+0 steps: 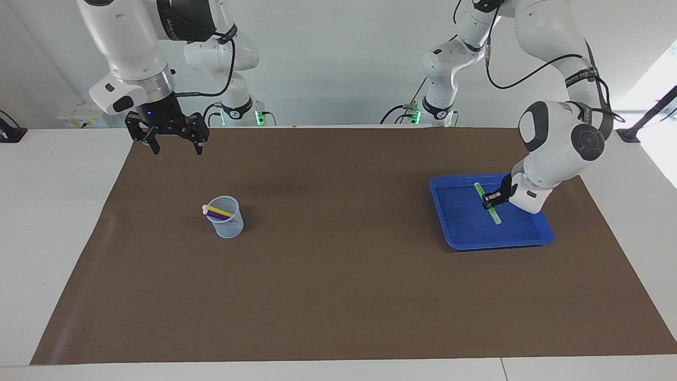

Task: Transfer and insert pens with both arms
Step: 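Grasp the green pen in the tray with the left gripper, then lift the green pen with the left gripper toward the right gripper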

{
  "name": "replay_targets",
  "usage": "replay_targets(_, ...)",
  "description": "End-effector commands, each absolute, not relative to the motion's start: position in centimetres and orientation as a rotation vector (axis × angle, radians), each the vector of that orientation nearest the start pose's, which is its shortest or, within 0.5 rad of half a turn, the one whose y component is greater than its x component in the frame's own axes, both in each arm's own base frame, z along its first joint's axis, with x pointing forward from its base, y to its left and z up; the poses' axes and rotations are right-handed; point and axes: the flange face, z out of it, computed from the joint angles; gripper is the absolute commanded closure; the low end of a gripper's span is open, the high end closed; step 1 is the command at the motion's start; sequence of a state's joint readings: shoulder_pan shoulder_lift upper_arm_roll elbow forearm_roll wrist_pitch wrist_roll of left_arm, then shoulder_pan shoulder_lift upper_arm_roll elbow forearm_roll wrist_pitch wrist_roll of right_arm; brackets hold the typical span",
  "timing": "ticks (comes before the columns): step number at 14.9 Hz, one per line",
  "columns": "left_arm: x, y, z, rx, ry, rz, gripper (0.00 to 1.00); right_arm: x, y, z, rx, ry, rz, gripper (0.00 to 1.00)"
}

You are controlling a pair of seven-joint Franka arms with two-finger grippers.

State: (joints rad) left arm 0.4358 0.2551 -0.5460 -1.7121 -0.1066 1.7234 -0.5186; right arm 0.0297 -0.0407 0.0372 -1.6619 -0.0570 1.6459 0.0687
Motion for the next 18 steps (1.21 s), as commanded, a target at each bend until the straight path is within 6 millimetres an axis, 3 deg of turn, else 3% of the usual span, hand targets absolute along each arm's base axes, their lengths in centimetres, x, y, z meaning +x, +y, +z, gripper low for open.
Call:
replay_targets(1,59.4,-8.4,46.8,-3.1,-1.042,0.55,1.0,54.0,3.2,61.1,-3.168,0.024,-0.04,0.0)
replay_targets(4,58.0,-12.3,50.1,-3.024,-1.434,0.722,1.0,54.0,3.3,61.2,-3.157,0.025,-0.043,0.0)
replay_targets(7,56.9,-15.5,52.1,-2.895,-1.737,0.919,1.0,54.0,3.3,61.3,-3.154,0.028,-0.047,0.0)
replay_targets(11,55.3,-20.1,53.0,-2.738,-1.951,1.253,1.0,54.0,3.9,61.3,-3.147,0.017,-0.047,0.0)
replay_targets(14,53.8,-22.9,53.2,-2.691,-2.021,1.377,1.0,54.0,5.8,61.7,-3.002,0.062,-0.047,0.0)
replay_targets(18,51.1,-26.5,52.7,-2.641,-2.145,1.493,1.0,53.9,11.6,63.0,-2.845,0.095,-0.098,0.0)
